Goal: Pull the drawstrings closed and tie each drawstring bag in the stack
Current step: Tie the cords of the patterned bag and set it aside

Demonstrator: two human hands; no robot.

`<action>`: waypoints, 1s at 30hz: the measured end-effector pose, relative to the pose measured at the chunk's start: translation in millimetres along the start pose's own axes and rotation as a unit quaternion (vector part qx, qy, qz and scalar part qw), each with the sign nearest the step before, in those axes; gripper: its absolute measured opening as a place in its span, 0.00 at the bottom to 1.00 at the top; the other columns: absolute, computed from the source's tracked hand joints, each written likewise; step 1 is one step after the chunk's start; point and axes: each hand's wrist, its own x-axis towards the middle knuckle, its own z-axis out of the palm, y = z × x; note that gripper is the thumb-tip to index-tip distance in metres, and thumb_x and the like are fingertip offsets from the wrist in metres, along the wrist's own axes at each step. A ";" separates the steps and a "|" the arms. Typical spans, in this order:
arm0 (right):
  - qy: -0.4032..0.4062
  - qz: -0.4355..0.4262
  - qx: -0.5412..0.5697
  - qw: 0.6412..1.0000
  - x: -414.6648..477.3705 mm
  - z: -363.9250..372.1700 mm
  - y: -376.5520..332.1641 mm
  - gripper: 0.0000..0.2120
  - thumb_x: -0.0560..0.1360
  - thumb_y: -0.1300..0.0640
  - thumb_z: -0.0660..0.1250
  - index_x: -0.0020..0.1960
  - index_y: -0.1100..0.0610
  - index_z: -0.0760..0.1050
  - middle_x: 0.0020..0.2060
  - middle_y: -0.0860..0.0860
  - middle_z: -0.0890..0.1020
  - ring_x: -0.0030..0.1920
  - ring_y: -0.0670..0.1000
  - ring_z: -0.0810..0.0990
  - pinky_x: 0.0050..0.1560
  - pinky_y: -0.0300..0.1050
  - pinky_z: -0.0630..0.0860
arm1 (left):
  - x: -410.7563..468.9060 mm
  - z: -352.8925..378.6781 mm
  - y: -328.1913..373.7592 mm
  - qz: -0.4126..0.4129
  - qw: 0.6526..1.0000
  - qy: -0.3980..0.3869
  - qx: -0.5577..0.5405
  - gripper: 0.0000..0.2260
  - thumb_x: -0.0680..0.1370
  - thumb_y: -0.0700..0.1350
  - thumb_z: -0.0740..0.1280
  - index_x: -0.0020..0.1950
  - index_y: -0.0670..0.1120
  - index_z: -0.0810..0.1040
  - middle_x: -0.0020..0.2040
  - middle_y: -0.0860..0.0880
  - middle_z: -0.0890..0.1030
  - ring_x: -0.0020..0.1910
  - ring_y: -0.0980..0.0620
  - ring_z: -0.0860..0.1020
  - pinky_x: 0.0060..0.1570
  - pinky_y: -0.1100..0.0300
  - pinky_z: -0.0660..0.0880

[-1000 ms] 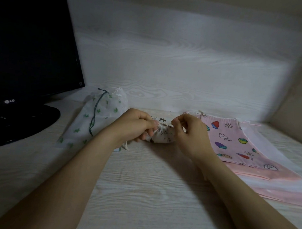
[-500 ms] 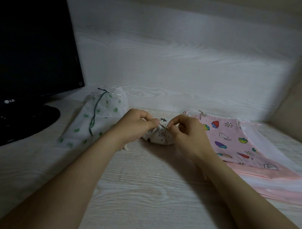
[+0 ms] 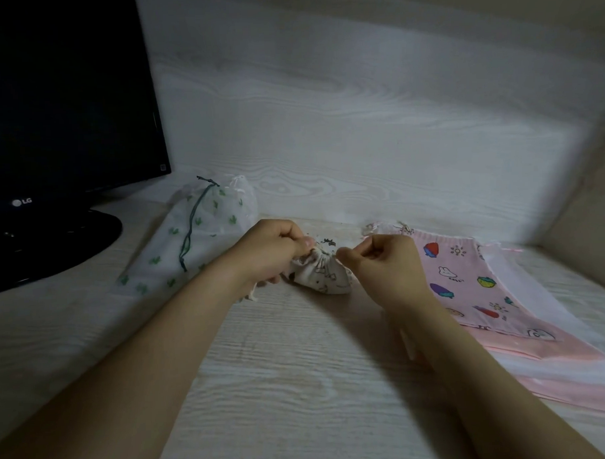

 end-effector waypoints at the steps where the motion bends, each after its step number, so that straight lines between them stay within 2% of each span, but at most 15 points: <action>1: 0.003 -0.002 -0.005 1.000 0.0 0.3 0.2 0.13 0.72 0.56 0.77 0.31 0.55 0.80 0.23 0.45 0.79 0.23 0.40 0.73 0.31 0.36 0.69 | 0.5 0.6 0.0 -0.007 1.000 -0.008 -0.016 0.08 0.82 0.48 0.71 0.45 0.47 0.83 0.35 0.51 0.81 0.35 0.49 0.77 0.37 0.53 0.74; 4: 0.012 -0.003 -0.012 1.000 -0.1 1.9 1.1 0.11 0.71 0.57 0.77 0.31 0.56 0.80 0.22 0.46 0.79 0.24 0.42 0.73 0.31 0.38 0.71 | 0.3 2.6 3.1 -0.026 0.995 -0.025 -0.091 0.05 0.83 0.43 0.71 0.50 0.42 0.82 0.42 0.46 0.83 0.39 0.48 0.83 0.41 0.52 0.83; 7: 0.020 -0.001 0.000 1.000 -0.7 2.3 3.1 0.10 0.70 0.57 0.76 0.31 0.55 0.79 0.23 0.47 0.79 0.24 0.44 0.74 0.32 0.40 0.72 | -1.0 0.7 5.3 -0.035 0.992 -0.035 -0.119 0.10 0.82 0.43 0.73 0.54 0.35 0.83 0.42 0.45 0.83 0.39 0.48 0.83 0.42 0.52 0.83; 10: 0.017 0.005 0.012 1.000 -2.2 1.2 3.6 0.10 0.71 0.54 0.75 0.34 0.56 0.80 0.23 0.46 0.79 0.24 0.42 0.74 0.30 0.36 0.71 | -4.2 -1.3 6.8 0.000 0.998 -0.013 -0.060 0.11 0.81 0.47 0.73 0.46 0.39 0.84 0.36 0.48 0.83 0.36 0.51 0.80 0.36 0.58 0.77; 14: 0.005 0.009 0.029 1.000 -4.0 -0.5 3.1 0.15 0.73 0.45 0.77 0.36 0.54 0.83 0.25 0.46 0.82 0.24 0.41 0.76 0.30 0.32 0.70 | -6.5 -0.3 10.6 0.069 0.996 0.021 -0.045 0.13 0.79 0.48 0.75 0.42 0.39 0.83 0.36 0.46 0.84 0.36 0.52 0.81 0.40 0.59 0.80; 20: -0.050 -0.024 0.026 0.998 -6.2 4.8 5.8 0.08 0.75 0.51 0.77 0.39 0.53 0.86 0.22 0.50 0.78 0.21 0.42 0.66 0.26 0.35 0.64 | -10.0 5.4 14.3 0.111 0.991 0.024 -0.076 0.13 0.81 0.46 0.73 0.41 0.38 0.82 0.43 0.41 0.87 0.42 0.47 0.84 0.50 0.52 0.83; 23: -0.047 -0.048 0.001 0.998 -4.9 5.6 8.6 0.09 0.75 0.51 0.77 0.38 0.53 0.86 0.23 0.47 0.79 0.21 0.42 0.69 0.26 0.34 0.65 | -12.3 9.9 15.7 0.104 0.987 0.010 -0.123 0.13 0.82 0.43 0.71 0.38 0.42 0.79 0.47 0.41 0.88 0.47 0.42 0.85 0.44 0.54 0.81; 25: -0.042 -0.069 -0.027 0.996 -3.6 8.4 12.2 0.11 0.74 0.48 0.77 0.37 0.52 0.85 0.24 0.47 0.81 0.23 0.43 0.72 0.28 0.38 0.68 | -13.1 11.7 17.3 0.092 0.983 0.000 -0.157 0.13 0.83 0.41 0.70 0.39 0.41 0.77 0.47 0.40 0.88 0.49 0.43 0.86 0.41 0.56 0.80; 28: -0.035 -0.094 -0.054 0.994 -1.4 10.9 17.2 0.14 0.74 0.42 0.76 0.36 0.50 0.84 0.25 0.48 0.82 0.24 0.47 0.75 0.29 0.41 0.70 | -12.9 12.1 17.4 0.076 0.979 -0.018 -0.191 0.12 0.84 0.42 0.69 0.42 0.41 0.75 0.46 0.40 0.87 0.46 0.44 0.86 0.39 0.56 0.79; 30: -0.040 -0.113 -0.053 0.991 -1.4 9.5 17.1 0.15 0.74 0.40 0.76 0.38 0.50 0.85 0.24 0.46 0.80 0.23 0.46 0.73 0.27 0.41 0.68 | -13.4 11.3 16.5 0.068 0.976 -0.031 -0.202 0.13 0.85 0.44 0.68 0.42 0.42 0.74 0.42 0.41 0.85 0.41 0.47 0.83 0.34 0.57 0.76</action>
